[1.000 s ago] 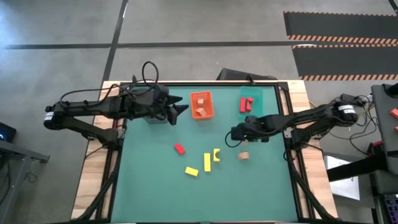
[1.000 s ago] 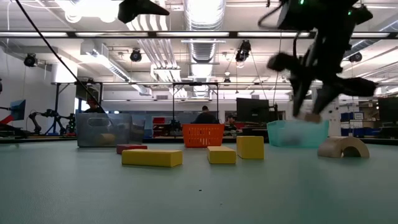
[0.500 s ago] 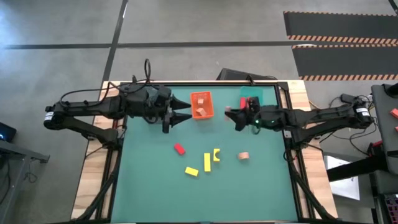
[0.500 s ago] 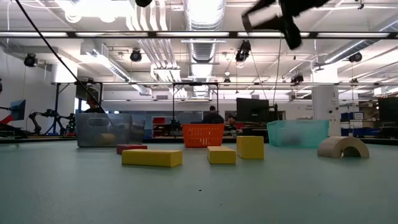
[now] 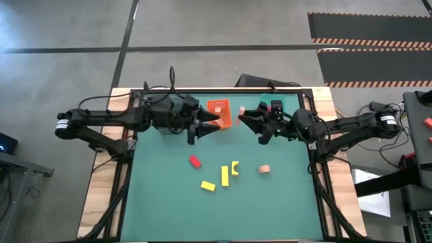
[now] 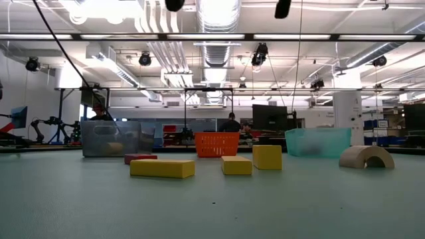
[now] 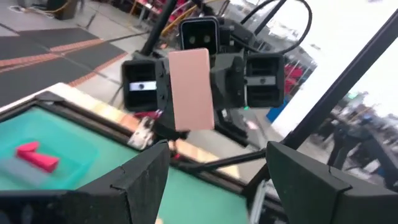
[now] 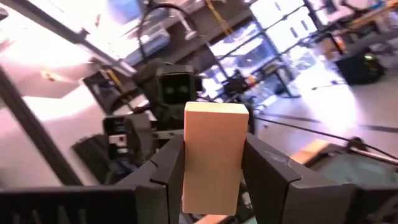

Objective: Sort & place blocks by color
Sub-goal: Put the brown block into the orange bin

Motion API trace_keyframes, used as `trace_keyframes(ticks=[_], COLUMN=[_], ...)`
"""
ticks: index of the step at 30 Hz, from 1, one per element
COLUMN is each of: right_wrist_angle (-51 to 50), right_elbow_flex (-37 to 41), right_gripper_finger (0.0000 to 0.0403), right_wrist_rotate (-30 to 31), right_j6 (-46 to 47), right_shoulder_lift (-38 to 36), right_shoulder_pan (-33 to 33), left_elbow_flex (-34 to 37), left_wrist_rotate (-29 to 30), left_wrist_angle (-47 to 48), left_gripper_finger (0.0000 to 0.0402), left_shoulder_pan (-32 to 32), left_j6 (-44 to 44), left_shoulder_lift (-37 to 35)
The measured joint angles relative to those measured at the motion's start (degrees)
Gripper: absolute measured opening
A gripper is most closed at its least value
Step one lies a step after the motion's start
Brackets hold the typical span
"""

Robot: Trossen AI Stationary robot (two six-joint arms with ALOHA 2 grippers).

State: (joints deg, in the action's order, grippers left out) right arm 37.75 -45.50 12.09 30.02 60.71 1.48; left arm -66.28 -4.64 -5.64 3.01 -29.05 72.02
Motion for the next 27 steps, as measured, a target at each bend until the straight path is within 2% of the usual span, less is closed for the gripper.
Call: trace_keyframes(ticks=[12, 27], right_wrist_angle=[-0.33, -4.22], right_elbow_flex=[-7.31, -9.50], right_gripper_finger=[0.0121, 0.0121], right_wrist_rotate=[-2.22, -4.92], right_j6=[-4.75, 1.10], right_shoulder_lift=[4.03, 5.74], right_shoulder_pan=[0.00, 0.00], left_elbow_flex=[0.02, 0.00], left_wrist_rotate=[-9.00, -8.55], left_wrist_angle=[-15.84, -17.46], left_gripper_finger=[0.0251, 0.0251], left_shoulder_pan=[0.00, 1.43], left_j6=[-6.57, -8.06], left_shoulder_lift=[7.78, 8.69])
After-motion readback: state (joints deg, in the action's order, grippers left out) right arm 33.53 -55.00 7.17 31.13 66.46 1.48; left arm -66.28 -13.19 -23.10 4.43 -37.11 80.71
